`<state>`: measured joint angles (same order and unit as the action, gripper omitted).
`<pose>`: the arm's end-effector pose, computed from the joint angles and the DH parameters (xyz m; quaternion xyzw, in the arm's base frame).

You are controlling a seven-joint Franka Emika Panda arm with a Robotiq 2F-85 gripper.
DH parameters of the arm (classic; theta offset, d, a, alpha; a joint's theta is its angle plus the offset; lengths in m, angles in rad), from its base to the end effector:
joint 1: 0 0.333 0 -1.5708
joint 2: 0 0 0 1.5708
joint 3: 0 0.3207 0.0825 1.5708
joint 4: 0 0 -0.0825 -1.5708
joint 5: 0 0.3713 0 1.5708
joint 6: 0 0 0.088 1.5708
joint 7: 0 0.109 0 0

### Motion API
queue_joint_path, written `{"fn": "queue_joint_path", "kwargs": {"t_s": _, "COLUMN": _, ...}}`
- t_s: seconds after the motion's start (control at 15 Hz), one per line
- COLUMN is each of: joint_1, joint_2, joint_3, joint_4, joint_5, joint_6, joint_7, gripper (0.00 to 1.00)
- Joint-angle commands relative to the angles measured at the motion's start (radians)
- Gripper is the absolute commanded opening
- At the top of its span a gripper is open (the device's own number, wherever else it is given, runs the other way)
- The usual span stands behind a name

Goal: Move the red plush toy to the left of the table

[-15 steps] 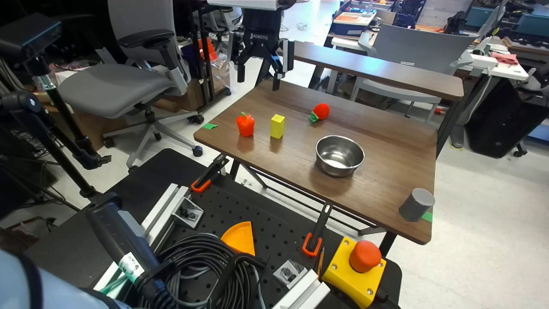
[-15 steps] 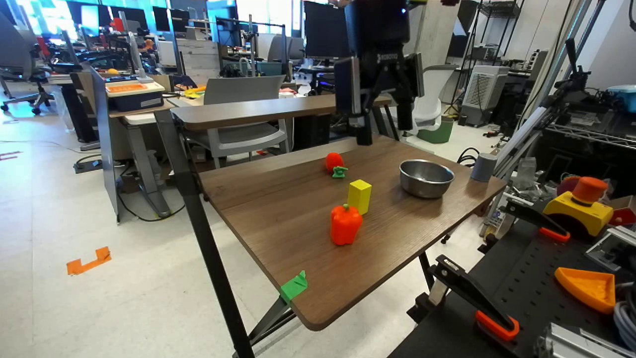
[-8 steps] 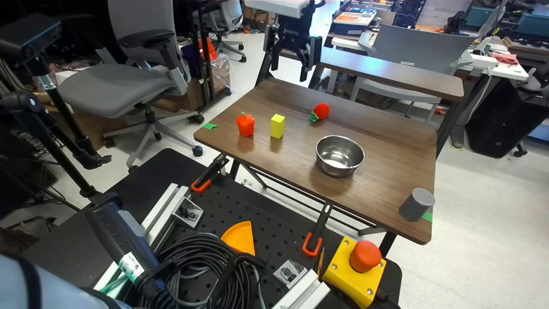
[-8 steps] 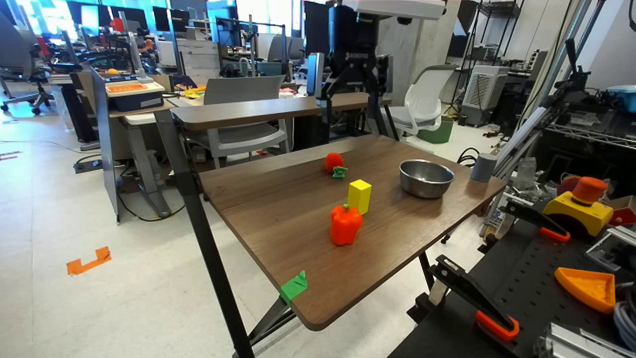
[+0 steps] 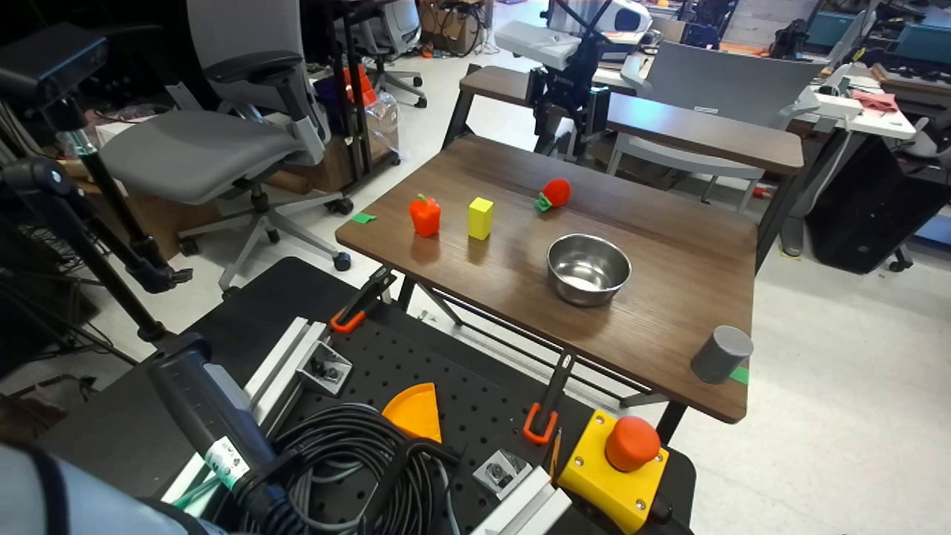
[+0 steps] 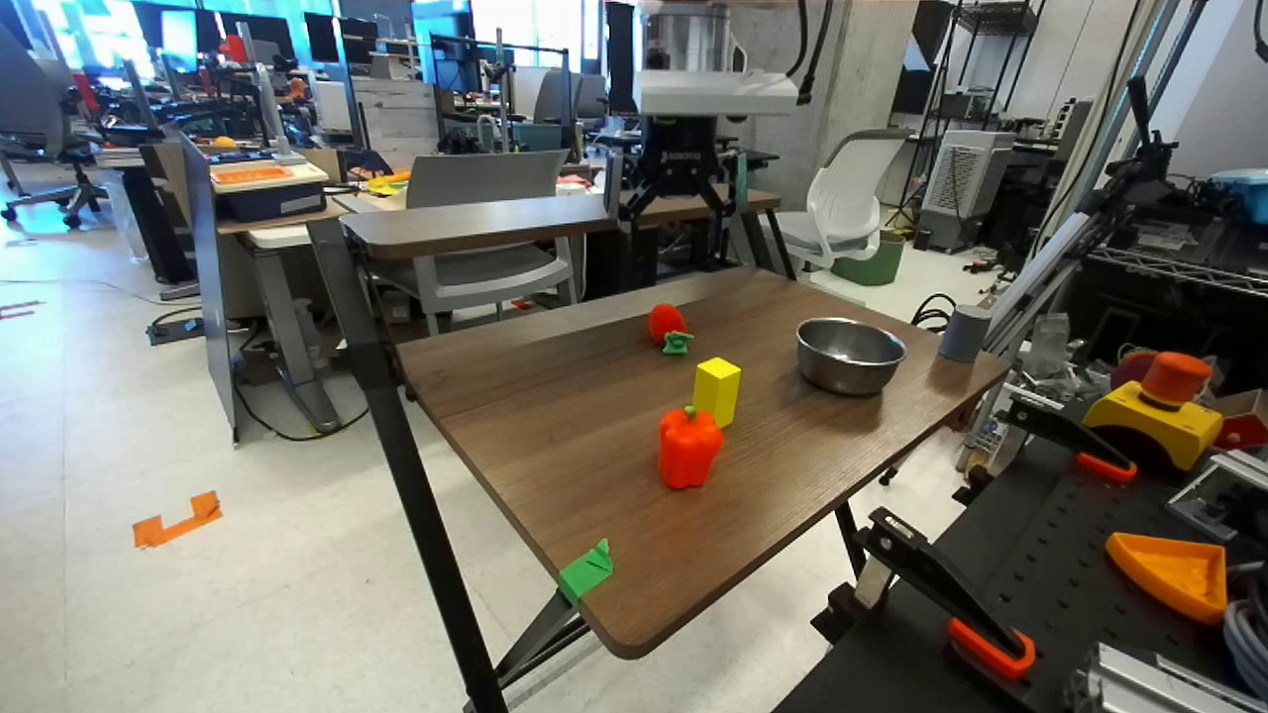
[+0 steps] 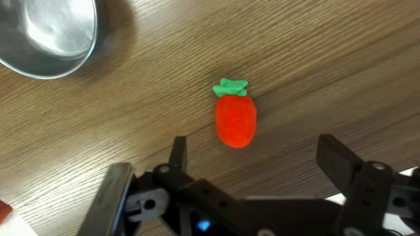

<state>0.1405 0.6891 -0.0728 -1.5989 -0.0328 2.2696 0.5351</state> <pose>0.6858 0.0526 0.2366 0.9763 -0.2132 0.0025 0.0366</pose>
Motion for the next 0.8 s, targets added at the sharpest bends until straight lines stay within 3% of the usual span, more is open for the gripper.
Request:
{"fn": "queue_joint_path", "kwargs": {"t_s": 0.0, "joint_1": 0.005, "joint_2": 0.161, "joint_3": -0.019, "joint_4": 0.206, "joint_5": 0.021, "joint_6": -0.079, "joint_7": 0.045, "gripper": 1.0}}
{"fn": "queue_joint_path", "kwargs": {"t_s": 0.47, "joint_1": 0.0, "joint_2": 0.379, "joint_3": -0.017, "joint_4": 0.479, "joint_5": 0.023, "joint_6": -0.242, "joint_7": 0.079, "gripper": 1.0}}
{"fn": "queue_joint_path", "kwargs": {"t_s": 0.6, "joint_1": -0.005, "joint_2": 0.429, "joint_3": -0.015, "joint_4": 0.548, "joint_5": 0.025, "joint_6": -0.293, "joint_7": 0.083, "gripper": 0.72}}
{"fn": "queue_joint_path", "kwargs": {"t_s": 0.73, "joint_1": -0.01, "joint_2": 0.461, "joint_3": -0.011, "joint_4": 0.598, "joint_5": 0.029, "joint_6": -0.333, "joint_7": 0.084, "gripper": 0.56}}
